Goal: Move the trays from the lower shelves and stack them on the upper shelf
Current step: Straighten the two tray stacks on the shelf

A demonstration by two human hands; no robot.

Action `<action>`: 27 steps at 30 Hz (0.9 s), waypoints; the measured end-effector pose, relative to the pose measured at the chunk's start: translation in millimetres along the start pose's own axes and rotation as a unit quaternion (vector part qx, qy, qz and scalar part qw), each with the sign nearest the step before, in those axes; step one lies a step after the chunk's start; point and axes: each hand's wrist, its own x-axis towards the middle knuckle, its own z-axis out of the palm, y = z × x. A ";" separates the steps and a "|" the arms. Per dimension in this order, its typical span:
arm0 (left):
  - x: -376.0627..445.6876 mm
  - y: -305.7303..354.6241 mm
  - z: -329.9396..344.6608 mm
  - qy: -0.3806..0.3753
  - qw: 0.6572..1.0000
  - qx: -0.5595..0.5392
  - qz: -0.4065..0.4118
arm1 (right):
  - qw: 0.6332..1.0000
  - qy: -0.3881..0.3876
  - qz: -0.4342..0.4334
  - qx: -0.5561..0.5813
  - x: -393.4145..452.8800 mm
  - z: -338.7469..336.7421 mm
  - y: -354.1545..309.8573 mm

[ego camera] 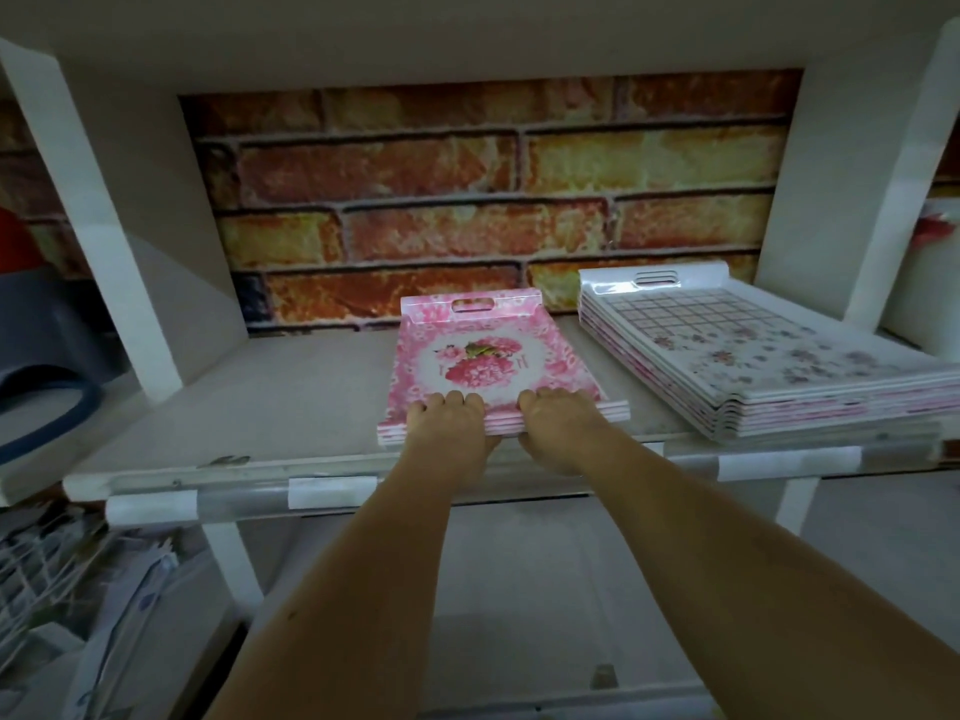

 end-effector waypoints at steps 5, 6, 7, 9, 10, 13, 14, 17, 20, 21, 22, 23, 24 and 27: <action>1.1 0.8 -0.9 -0.006 1.000 -0.009 -0.004 | 1.000 0.001 0.026 -0.010 -4.4 0.0 -3.9; 0.3 0.7 -1.5 -0.010 1.000 -0.016 -0.005 | 0.999 -0.006 0.035 -0.012 -6.3 -1.0 -5.3; -0.8 0.6 -2.5 -0.013 1.000 -0.024 -0.005 | 0.999 -0.014 0.043 -0.013 -8.5 -1.9 -6.5; -4.3 0.8 -5.3 -0.023 0.999 -0.042 -0.002 | 0.998 -0.034 0.056 -0.015 -12.8 -4.6 -8.2; -7.2 1.5 -7.6 -0.032 0.998 -0.049 -0.002 | 0.997 -0.044 0.059 -0.016 -15.6 -6.5 -8.6; -19.0 7.9 -14.9 -0.036 0.996 -0.075 0.009 | 0.997 -0.040 0.059 -0.008 -29.9 -13.1 -6.0; -23.0 11.1 -17.5 -0.022 0.995 -0.094 0.020 | 0.998 -0.026 0.062 0.006 -35.9 -16.2 -4.0; -34.5 21.9 -27.8 0.029 0.984 -0.165 0.059 | 0.995 0.003 0.086 0.046 -55.1 -25.6 5.1; -45.4 33.5 -40.2 0.044 0.978 -0.187 0.083 | 0.991 0.008 0.121 0.048 -74.0 -33.5 16.9; -48.3 37.6 -44.3 0.037 0.978 -0.189 0.085 | 0.990 0.006 0.132 0.044 -79.4 -36.1 22.1; -50.4 41.9 -48.2 0.029 0.978 -0.190 0.087 | 0.989 0.004 0.142 0.040 -84.9 -39.1 27.8; -51.3 46.8 -52.3 0.023 0.978 -0.190 0.089 | 0.988 0.004 0.151 0.039 -89.7 -42.1 34.7; -51.4 52.5 -56.5 0.020 0.977 -0.190 0.092 | 0.986 0.005 0.160 0.040 -94.1 -45.3 42.3; -50.0 75.0 -67.7 0.020 0.975 -0.191 0.111 | 0.981 0.020 0.187 0.042 -107.0 -53.3 69.9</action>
